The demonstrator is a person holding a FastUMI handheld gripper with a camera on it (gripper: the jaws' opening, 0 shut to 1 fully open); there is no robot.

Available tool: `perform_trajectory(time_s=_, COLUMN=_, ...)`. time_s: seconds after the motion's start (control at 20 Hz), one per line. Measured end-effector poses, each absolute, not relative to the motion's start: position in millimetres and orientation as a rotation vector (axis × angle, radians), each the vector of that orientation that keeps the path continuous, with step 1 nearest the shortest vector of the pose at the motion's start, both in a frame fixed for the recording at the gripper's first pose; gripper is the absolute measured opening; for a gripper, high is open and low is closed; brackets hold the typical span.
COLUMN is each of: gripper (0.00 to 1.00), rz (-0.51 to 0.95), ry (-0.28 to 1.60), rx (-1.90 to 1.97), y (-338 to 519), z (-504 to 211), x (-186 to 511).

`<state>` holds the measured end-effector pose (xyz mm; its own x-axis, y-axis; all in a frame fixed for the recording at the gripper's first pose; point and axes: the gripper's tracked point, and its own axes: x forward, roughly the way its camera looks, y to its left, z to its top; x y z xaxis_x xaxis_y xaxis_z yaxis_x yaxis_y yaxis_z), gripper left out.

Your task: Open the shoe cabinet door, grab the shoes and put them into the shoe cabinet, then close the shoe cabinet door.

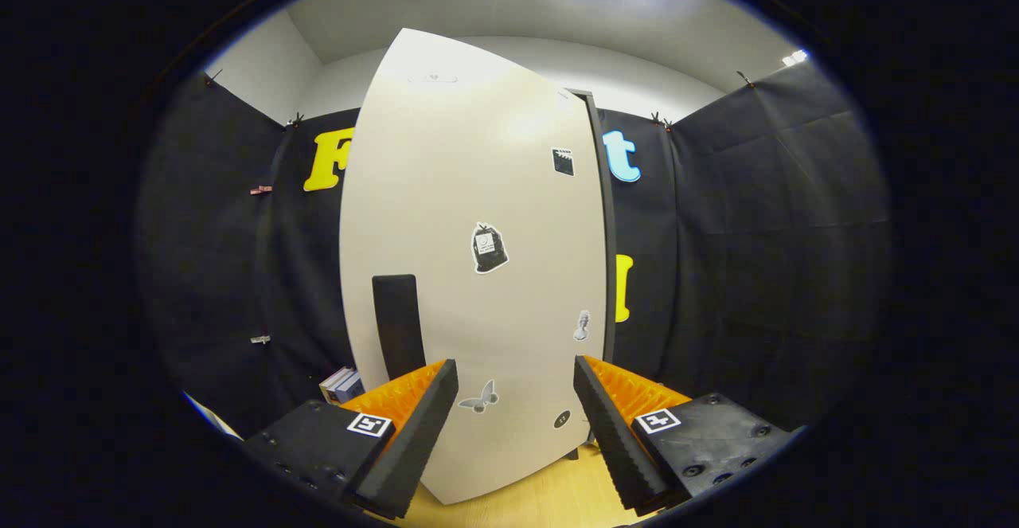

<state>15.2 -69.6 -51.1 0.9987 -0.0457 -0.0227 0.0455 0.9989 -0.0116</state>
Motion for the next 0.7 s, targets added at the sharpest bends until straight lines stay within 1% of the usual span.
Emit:
perform_trajectory(time_s=0.2, gripper=0.95, rz=0.007, ry=0.025, rx=-0.007, y=-31, z=-54, x=27)
perform_trajectory(time_s=0.7, gripper=0.95, rz=0.067, ry=-0.007, rx=-0.019, y=-2, z=-53, x=37)
